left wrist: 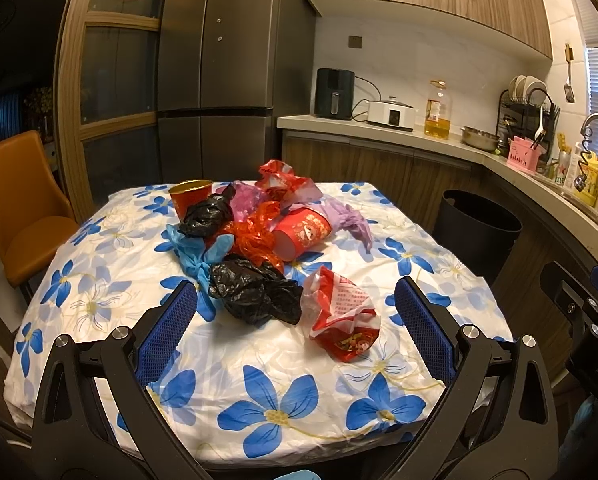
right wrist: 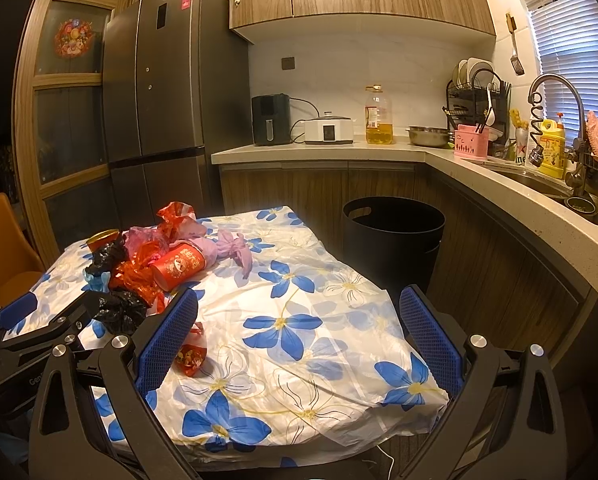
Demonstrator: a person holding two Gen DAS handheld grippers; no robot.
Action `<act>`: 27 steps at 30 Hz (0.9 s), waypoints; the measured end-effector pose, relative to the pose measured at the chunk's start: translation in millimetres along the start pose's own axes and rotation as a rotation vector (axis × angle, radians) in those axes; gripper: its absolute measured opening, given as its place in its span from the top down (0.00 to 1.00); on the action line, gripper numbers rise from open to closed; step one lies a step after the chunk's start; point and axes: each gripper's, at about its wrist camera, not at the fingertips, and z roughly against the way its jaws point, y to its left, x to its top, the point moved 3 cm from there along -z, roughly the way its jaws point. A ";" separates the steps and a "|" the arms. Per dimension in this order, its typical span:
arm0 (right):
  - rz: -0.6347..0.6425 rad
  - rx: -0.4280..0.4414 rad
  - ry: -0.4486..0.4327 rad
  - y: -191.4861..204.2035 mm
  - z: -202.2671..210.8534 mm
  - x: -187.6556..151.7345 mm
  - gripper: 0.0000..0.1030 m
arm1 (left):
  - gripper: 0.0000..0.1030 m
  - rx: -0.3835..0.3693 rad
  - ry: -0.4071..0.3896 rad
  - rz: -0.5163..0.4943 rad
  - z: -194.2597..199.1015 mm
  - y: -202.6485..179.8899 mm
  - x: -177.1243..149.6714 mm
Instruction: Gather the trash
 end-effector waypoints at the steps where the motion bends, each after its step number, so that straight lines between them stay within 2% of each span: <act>1: 0.001 0.000 -0.001 0.2 0.1 -0.7 0.05 | 0.06 0.000 0.000 0.000 0.0 -0.4 0.5; 27: -0.004 -0.004 -0.004 -0.2 1.7 1.0 0.05 | 0.06 -0.001 -0.001 0.002 0.3 0.2 0.1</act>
